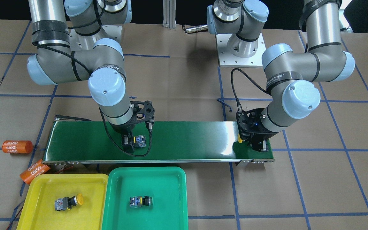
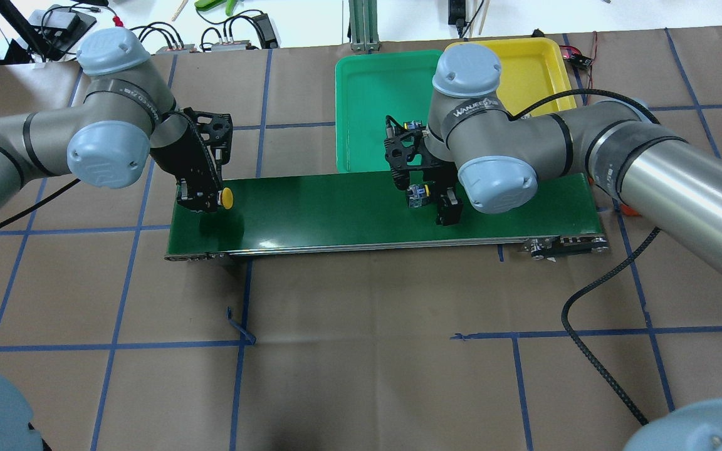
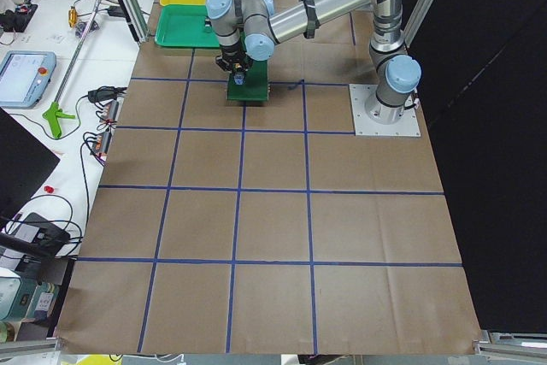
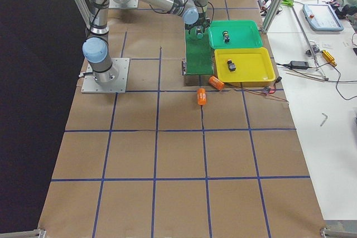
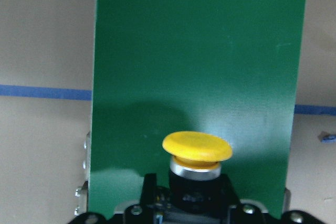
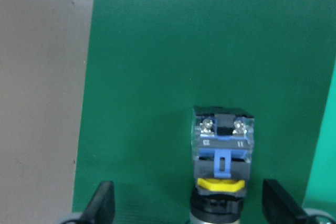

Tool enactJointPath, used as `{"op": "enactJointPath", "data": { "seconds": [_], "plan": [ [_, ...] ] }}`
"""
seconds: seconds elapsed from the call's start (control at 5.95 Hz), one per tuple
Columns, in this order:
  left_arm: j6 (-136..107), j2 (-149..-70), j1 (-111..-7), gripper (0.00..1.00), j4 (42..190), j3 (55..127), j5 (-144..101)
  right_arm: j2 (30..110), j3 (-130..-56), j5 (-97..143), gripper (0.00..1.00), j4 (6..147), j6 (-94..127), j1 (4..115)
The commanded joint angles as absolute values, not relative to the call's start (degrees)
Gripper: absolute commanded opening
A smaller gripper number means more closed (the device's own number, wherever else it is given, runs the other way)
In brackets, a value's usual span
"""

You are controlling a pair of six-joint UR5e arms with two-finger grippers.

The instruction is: Sort buttons by color to trays

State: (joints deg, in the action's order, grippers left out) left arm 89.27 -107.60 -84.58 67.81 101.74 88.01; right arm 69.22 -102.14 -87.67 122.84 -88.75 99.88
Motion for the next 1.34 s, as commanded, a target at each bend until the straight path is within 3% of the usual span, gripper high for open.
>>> {"op": "enactJointPath", "data": {
  "seconds": [0.0,0.34,0.5,0.67,1.01,1.18],
  "plan": [
    [82.47,-106.61,-84.73,0.96,67.24,103.01,87.54,69.52,-103.45,-87.80,0.93,126.11,-89.30,97.83],
    [62.17,-102.43,-85.42,0.98,69.76,102.39,87.63,69.70,-103.54,-93.73,0.18,126.12,-90.17,97.39],
    [46.22,-100.04,-85.69,0.98,73.70,101.44,87.63,69.87,-103.54,-94.82,0.09,126.12,-91.74,95.56],
    [34.74,-98.28,-87.09,0.98,78.79,99.34,87.63,70.83,-103.19,-94.66,0.06,126.04,-94.02,93.01],
    [14.93,-94.33,-91.22,0.98,85.65,94.68,88.50,73.04,-99.52,-94.05,0.06,126.12,-93.70,92.63],
    [3.98,-93.35,-91.67,0.98,88.83,93.70,88.51,70.08,-93.40,-92.04,0.07,126.21,-93.60,92.98]
  ]
}}
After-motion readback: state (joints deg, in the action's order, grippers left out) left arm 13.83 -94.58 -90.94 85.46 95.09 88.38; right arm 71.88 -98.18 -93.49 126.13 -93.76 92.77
